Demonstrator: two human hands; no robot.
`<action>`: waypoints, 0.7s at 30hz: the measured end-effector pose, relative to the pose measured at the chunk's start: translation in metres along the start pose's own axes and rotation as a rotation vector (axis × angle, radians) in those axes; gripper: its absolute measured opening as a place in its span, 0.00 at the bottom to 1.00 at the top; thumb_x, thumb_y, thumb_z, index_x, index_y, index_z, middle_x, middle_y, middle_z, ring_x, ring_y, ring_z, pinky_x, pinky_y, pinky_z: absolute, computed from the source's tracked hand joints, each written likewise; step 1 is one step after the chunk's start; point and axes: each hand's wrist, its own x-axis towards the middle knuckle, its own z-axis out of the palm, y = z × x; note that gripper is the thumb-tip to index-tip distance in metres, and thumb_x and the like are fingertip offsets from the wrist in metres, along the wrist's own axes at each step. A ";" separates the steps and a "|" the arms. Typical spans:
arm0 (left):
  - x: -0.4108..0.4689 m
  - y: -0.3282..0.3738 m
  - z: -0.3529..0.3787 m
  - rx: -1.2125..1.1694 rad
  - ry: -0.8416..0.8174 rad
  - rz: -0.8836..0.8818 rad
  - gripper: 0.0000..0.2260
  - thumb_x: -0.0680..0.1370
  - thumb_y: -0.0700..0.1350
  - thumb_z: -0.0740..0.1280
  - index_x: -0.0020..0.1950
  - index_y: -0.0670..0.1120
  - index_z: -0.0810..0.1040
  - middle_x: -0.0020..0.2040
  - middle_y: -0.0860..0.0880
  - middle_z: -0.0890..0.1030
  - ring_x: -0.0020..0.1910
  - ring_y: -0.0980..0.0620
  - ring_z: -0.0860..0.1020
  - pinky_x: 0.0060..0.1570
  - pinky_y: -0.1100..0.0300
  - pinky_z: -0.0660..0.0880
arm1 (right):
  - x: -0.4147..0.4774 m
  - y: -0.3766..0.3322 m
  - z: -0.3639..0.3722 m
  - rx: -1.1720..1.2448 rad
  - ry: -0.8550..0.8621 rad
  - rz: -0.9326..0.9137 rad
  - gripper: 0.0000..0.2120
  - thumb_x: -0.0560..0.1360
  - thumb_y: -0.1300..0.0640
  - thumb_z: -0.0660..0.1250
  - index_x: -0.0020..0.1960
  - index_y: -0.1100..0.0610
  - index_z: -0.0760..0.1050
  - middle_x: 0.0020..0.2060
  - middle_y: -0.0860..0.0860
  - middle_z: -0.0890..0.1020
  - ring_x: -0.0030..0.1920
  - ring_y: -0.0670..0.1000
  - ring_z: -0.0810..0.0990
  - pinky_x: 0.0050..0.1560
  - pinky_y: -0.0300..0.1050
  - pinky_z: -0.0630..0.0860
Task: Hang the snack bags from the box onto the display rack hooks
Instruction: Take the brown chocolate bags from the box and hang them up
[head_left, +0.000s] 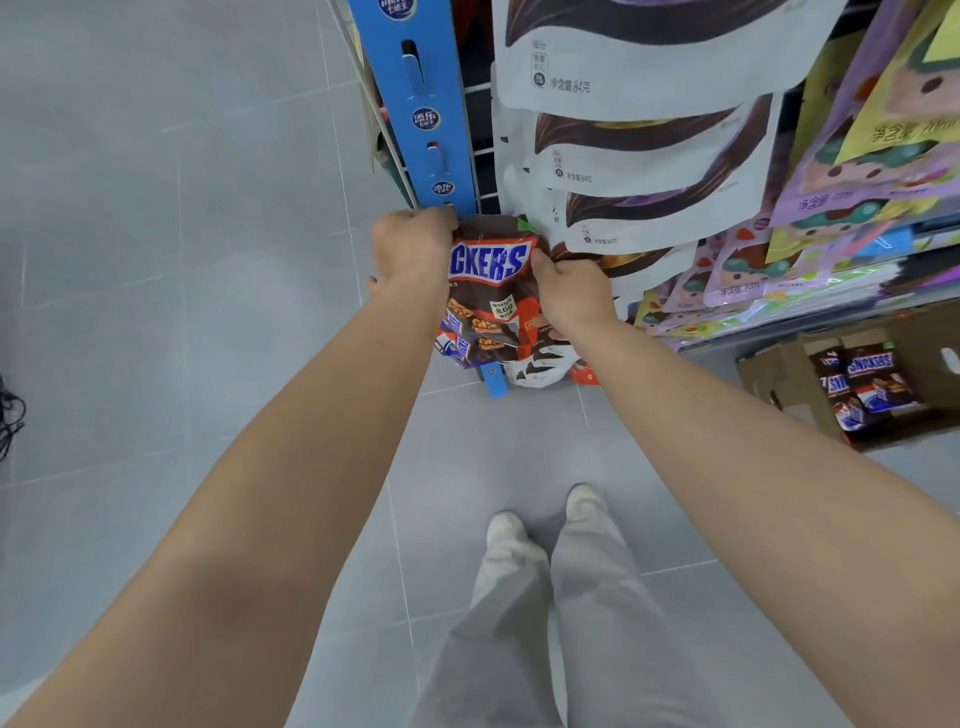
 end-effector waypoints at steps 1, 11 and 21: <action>0.000 0.000 0.000 0.020 0.001 0.010 0.09 0.68 0.51 0.68 0.32 0.48 0.73 0.32 0.49 0.82 0.41 0.47 0.82 0.61 0.46 0.72 | 0.000 0.000 0.001 0.007 0.005 -0.002 0.21 0.80 0.46 0.54 0.31 0.53 0.68 0.29 0.47 0.73 0.40 0.51 0.77 0.42 0.44 0.78; 0.001 -0.031 -0.009 0.380 0.091 0.463 0.14 0.73 0.51 0.69 0.58 0.50 0.77 0.57 0.51 0.80 0.57 0.51 0.77 0.60 0.52 0.73 | 0.005 -0.010 0.012 0.050 0.067 -0.018 0.19 0.81 0.50 0.53 0.53 0.63 0.76 0.45 0.55 0.80 0.43 0.49 0.76 0.31 0.33 0.65; 0.035 -0.032 -0.023 0.554 0.217 0.572 0.07 0.77 0.52 0.65 0.52 0.51 0.77 0.52 0.52 0.82 0.59 0.51 0.72 0.56 0.63 0.60 | 0.011 -0.011 0.011 0.034 0.039 0.015 0.17 0.79 0.47 0.57 0.58 0.59 0.74 0.54 0.54 0.81 0.55 0.52 0.80 0.45 0.40 0.72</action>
